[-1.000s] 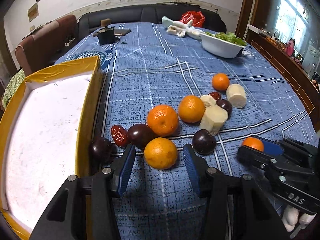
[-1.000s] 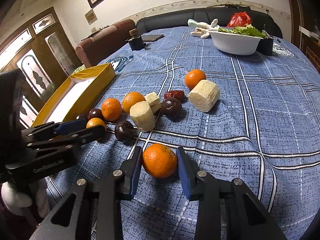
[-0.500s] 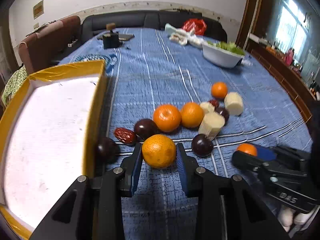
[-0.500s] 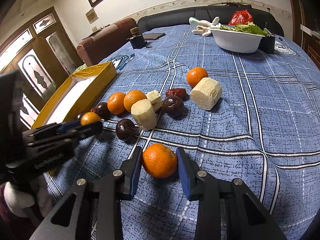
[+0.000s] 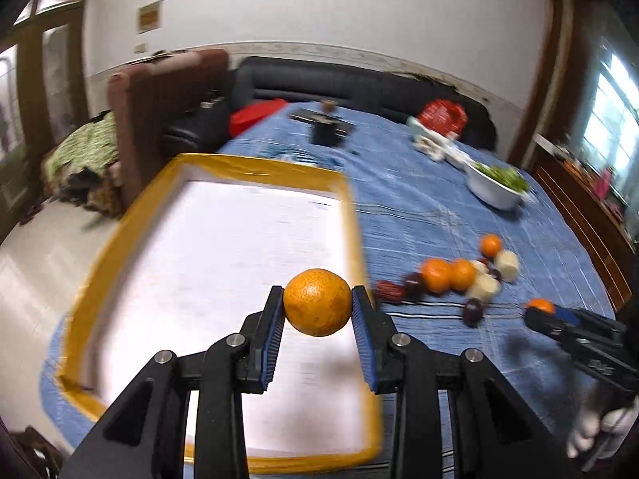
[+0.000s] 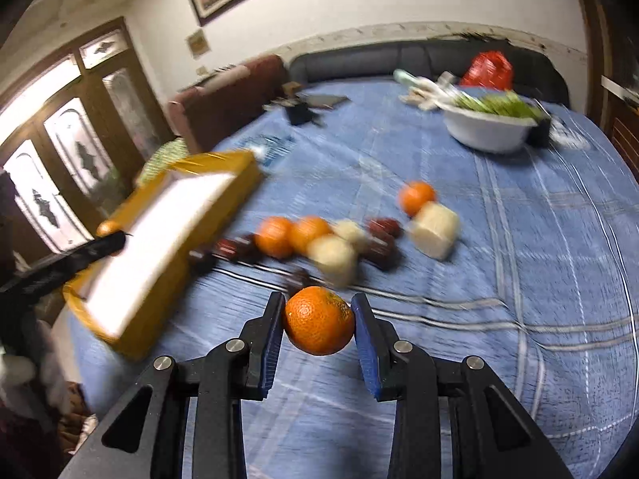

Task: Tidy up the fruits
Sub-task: 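Carry both oranges over the yellow tray and open both grippers to drop them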

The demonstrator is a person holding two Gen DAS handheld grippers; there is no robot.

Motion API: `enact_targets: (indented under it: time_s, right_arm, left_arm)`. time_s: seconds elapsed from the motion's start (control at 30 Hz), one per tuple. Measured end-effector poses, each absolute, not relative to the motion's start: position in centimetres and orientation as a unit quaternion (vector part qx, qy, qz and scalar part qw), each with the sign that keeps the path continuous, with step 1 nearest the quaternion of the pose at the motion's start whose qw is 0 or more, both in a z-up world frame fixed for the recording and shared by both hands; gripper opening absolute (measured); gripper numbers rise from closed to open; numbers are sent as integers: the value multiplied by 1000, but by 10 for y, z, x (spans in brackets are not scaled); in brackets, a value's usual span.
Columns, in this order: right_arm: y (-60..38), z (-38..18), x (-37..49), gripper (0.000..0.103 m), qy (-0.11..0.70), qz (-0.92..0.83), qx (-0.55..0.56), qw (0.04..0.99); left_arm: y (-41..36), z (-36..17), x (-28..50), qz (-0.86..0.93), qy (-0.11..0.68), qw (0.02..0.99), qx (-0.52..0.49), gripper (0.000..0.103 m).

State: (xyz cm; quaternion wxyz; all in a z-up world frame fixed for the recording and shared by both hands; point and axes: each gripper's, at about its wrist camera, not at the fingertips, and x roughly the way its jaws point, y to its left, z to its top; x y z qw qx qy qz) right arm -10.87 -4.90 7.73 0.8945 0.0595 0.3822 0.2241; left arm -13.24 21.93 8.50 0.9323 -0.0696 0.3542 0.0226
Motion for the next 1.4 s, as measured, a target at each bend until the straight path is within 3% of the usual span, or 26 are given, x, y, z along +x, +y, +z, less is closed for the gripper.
enact_targets:
  time_s: [0.37,0.7,0.73,0.77,0.83,1.13,1.4]
  right_arm:
    - [96,103,-118,38,387,353,4,852]
    - [185,60,-115,38,429,372,-51,822]
    - [187,58,-115,39,430,372,-52,821]
    - [189,57,-115,39,430,371,-54,821]
    - [192,57,-117,39,427,370,-56,824]
    - [170,77,-122,43,406,371,-34,835]
    - [63,94,-121,48,380,296,27,876]
  left_arm:
    - [304,60,-147,86,372,914,-135,32]
    - [330,54,-163,76,370,909,-174,33]
    - [330,54,-162,73,370,909,-177,38]
    - [330,55,-163,72,369,909,-178,49]
    - [330,57,-165,74,364,912,-176,55]
    - [323,65,-170,64,355,916,-173,57]
    - [311,76,-174,57,344,922,-168,63]
